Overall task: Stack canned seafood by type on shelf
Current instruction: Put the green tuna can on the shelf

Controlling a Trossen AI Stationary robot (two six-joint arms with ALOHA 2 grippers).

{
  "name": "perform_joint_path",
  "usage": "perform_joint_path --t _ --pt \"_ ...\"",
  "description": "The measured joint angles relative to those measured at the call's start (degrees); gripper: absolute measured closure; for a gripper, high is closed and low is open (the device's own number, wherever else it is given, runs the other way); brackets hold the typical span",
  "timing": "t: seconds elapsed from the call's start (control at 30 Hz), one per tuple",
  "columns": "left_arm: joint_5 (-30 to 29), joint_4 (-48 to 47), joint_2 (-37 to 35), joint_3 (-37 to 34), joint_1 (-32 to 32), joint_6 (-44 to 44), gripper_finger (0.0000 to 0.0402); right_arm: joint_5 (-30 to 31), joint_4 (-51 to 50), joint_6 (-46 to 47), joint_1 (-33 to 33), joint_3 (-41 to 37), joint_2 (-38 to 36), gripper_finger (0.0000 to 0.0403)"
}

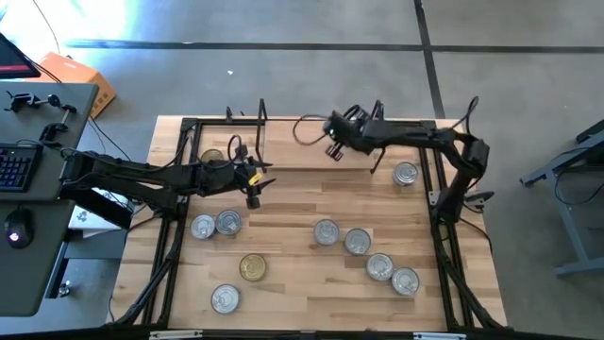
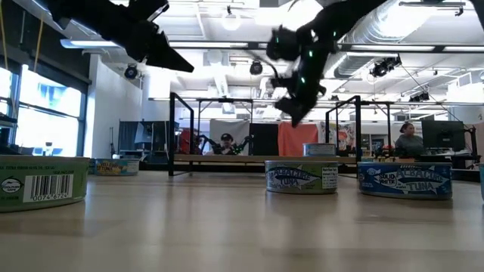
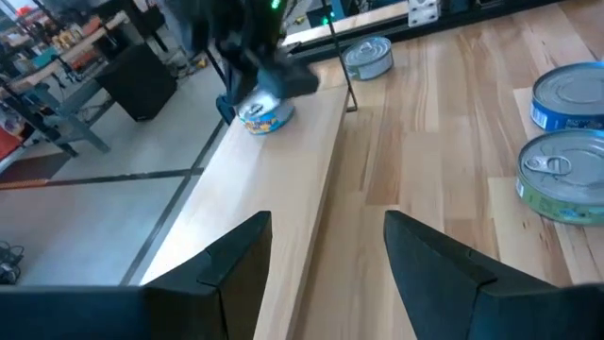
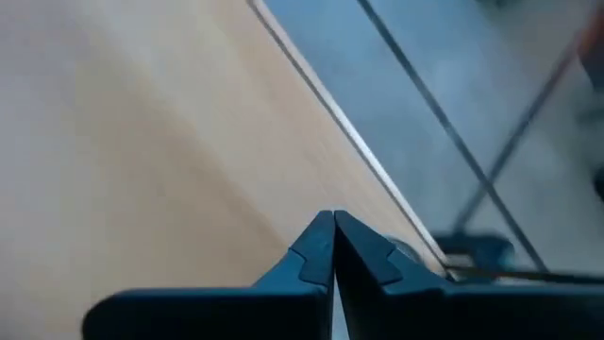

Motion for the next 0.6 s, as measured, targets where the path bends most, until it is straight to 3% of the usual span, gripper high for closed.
perform_joint_path --t 0.27,0.4,0.6 --pt "0.6 -3.0 0.0 0.0 -0.2 -2.2 0.0202 -0.1 6.8 2.0 25.4 -2.5 -3.9 0.0403" --pt "7.3 -2.8 0.2 0.0 -1.1 -2.4 0.0202 0.3 6.2 10.1 37.7 -2.6 -4.0 0.0403" --pt "26.8 7.0 8.1 0.0 -5.7 1.9 0.0202 23.3 3.6 29.7 55.5 -2.6 -4.0 0.0403"
